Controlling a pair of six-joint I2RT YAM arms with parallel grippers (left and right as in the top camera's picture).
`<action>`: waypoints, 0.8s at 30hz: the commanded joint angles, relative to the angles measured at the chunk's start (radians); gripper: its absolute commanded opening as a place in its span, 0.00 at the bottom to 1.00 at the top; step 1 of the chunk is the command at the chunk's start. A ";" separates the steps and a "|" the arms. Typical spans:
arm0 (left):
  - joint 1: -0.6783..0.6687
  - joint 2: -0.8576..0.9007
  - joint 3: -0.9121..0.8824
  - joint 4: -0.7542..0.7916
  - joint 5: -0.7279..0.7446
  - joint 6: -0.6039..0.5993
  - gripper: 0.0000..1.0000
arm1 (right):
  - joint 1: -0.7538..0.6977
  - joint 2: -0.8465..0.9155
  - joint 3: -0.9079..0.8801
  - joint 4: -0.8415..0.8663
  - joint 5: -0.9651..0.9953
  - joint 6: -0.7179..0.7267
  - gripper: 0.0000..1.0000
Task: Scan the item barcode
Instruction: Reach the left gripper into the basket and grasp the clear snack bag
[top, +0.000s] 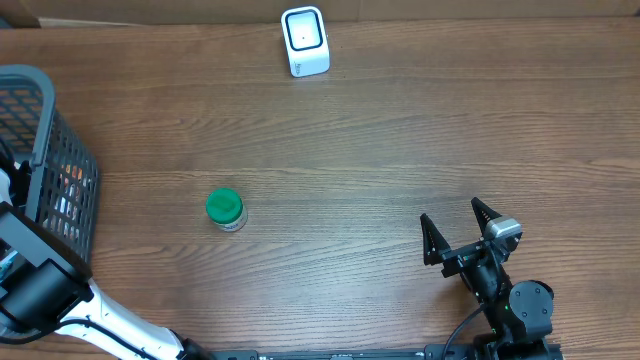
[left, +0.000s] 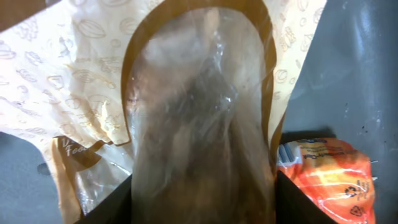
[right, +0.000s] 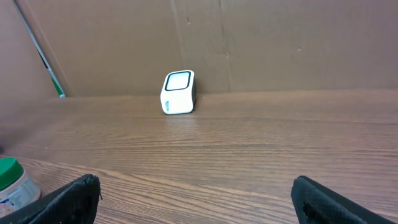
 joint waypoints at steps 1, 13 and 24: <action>0.005 0.051 -0.035 -0.049 -0.054 0.021 0.37 | 0.006 -0.010 0.001 0.006 -0.002 -0.003 1.00; 0.005 0.051 0.189 -0.271 -0.053 0.020 0.26 | 0.006 -0.010 0.001 0.006 -0.002 -0.003 1.00; 0.005 0.045 0.399 -0.461 -0.054 0.021 0.08 | 0.006 -0.010 0.001 0.006 -0.002 -0.003 1.00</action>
